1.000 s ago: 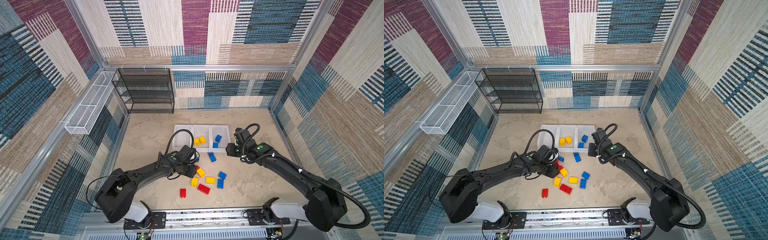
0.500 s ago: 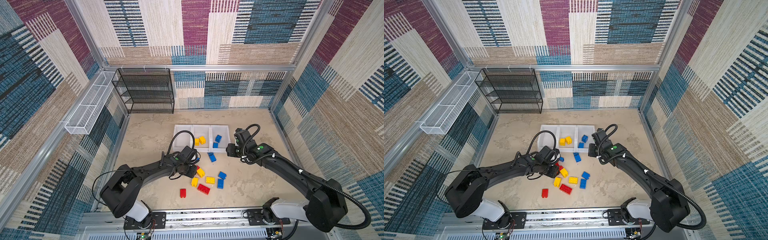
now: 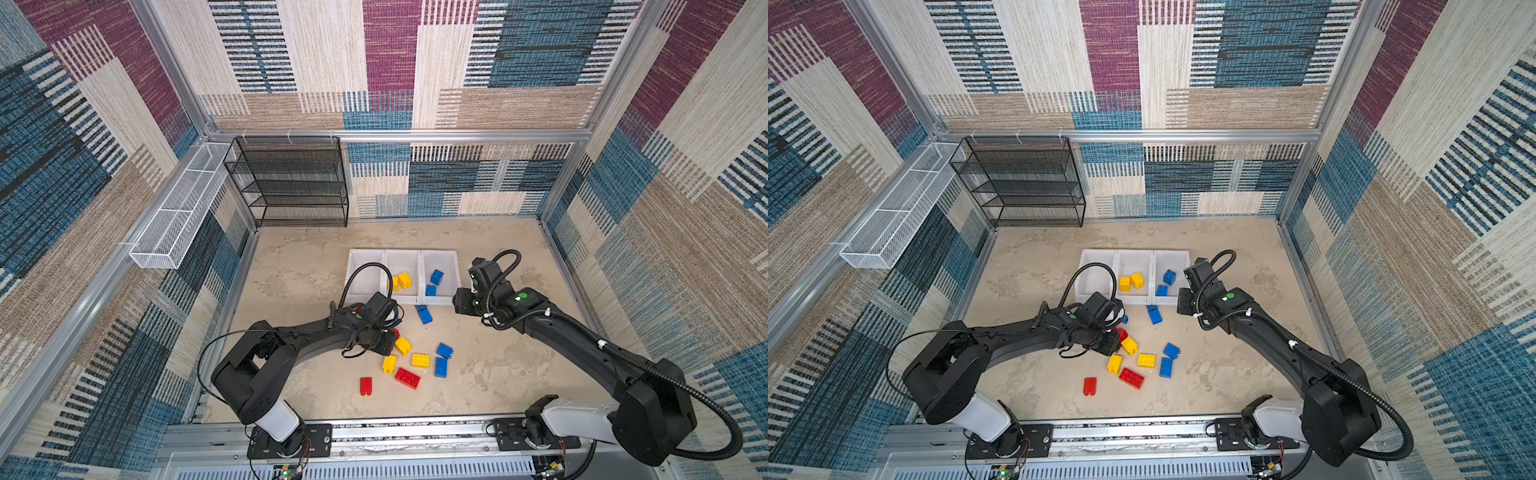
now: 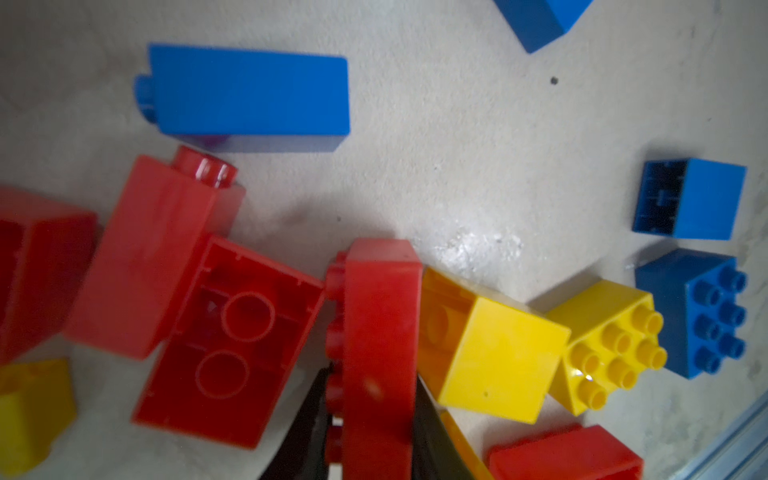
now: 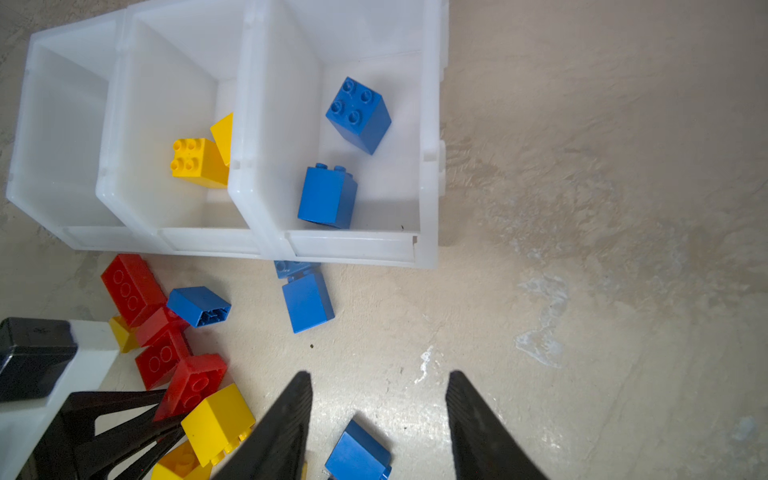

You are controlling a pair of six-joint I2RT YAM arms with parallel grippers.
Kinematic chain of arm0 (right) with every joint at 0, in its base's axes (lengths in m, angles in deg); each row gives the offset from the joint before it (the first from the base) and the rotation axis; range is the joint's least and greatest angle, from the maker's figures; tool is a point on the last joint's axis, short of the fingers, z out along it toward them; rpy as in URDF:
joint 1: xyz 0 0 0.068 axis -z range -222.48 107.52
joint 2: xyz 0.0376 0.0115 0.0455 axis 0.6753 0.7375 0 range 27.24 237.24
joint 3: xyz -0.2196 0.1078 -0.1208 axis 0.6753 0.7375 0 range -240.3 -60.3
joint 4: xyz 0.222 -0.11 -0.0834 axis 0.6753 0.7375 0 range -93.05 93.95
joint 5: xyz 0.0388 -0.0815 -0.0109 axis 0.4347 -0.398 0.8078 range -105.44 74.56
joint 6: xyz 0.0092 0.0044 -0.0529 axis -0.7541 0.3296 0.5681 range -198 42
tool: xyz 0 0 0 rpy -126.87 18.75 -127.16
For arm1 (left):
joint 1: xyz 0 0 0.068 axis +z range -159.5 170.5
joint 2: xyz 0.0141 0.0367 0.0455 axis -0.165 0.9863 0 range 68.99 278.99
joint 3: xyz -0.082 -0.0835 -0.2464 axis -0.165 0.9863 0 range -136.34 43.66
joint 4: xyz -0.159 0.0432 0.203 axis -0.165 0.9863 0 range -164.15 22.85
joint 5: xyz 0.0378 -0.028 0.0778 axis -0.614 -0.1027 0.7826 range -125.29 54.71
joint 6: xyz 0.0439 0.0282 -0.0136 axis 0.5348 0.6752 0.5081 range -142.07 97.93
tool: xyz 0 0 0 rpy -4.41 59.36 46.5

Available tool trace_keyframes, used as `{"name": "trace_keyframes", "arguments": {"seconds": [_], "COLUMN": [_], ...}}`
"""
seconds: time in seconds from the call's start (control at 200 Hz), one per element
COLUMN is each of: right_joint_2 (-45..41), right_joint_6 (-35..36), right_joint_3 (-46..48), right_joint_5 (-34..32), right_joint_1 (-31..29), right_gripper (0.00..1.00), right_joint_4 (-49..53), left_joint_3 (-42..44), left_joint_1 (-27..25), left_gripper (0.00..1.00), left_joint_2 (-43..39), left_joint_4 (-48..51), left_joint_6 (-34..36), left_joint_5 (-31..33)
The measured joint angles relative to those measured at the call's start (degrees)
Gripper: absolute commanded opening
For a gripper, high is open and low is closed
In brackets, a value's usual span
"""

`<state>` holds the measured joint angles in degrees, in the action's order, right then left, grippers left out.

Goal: Sort the legos into containers by color
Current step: 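Return the left gripper to the pile and grasp a red brick, then carry the red brick into the compartment nearest the left arm and release it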

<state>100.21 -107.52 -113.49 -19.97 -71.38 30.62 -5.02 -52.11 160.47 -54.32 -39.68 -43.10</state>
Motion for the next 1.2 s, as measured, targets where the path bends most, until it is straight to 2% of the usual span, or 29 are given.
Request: {"name": "trace_keyframes", "arguments": {"seconds": [0.155, 0.476, 0.611, 0.781, 0.977, 1.197], "right_joint_2": [-0.7, -1.4, -1.8, -1.8, -2.6, -3.1], "right_joint_6": [-0.2, -0.2, -0.2, -0.2, -0.2, -0.2], "right_joint_3": [0.0, -0.7, -0.7, -0.8, -0.9, -0.3], "right_joint_5": [-0.5, -0.6, -0.6, -0.6, -1.1, -1.3], "right_joint_1": [0.0, 0.0, 0.0, 0.0, 0.0, 0.0], "right_gripper": [0.53, 0.53, 0.52, 0.52, 0.52, 0.52], "right_joint_4": [0.0, 0.5, 0.5, 0.6, 0.8, 0.9], "left_joint_3": [0.1, -2.8, -5.6, -10.8, -16.4, -20.5], "left_joint_1": [0.0, 1.0, 4.9, 12.3, 19.7, 21.7], "left_gripper": [0.23, 0.24, 0.24, 0.24, 0.24, 0.24], "left_joint_2": [-1.2, -4.2, -6.5, -6.6, -0.8, 7.0], "left_joint_4": [0.0, 1.5, 2.4, 3.2, 4.4, 5.1], "left_joint_6": [0.0, 0.1, 0.4, 2.0, 4.2, 5.9], "left_joint_5": [0.0, -0.2, -0.2, -0.6, -1.4, -1.4]}}
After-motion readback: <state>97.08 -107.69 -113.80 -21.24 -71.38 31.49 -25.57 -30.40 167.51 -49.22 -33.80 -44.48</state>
